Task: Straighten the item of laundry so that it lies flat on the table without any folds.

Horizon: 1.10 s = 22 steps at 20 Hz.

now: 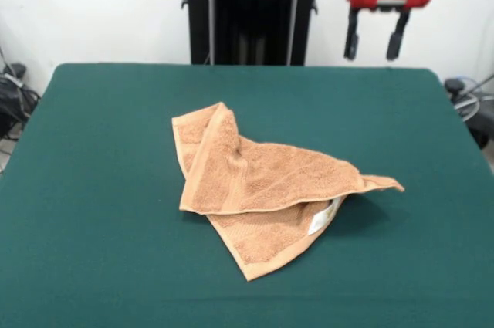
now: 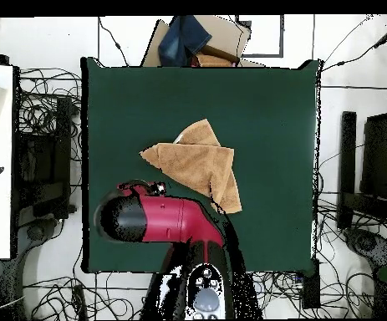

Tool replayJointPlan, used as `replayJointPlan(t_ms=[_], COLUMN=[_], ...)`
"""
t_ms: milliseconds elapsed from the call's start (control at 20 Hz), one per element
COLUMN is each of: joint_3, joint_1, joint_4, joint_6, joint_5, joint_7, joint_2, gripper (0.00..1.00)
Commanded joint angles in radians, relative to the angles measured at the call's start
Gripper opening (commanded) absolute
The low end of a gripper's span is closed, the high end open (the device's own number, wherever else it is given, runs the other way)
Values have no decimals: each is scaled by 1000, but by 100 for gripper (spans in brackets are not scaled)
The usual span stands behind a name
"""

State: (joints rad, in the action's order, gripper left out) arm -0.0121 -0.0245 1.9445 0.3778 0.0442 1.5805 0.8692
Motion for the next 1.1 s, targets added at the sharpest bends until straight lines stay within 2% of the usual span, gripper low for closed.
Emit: replayJointPlan(t_ms=[50,400,650,1100], joint_3=[25,8,2,3], joint_1=[3,6,-9,-22], joint_4=[-37,-49,-35,-73], joint_6=[-49,67,98,178], joint_5=[45,69,86,97], joint_7=[224,225,224,203], joint_2=[-119,-66,-16,-27], gripper=[100,100,100,100])
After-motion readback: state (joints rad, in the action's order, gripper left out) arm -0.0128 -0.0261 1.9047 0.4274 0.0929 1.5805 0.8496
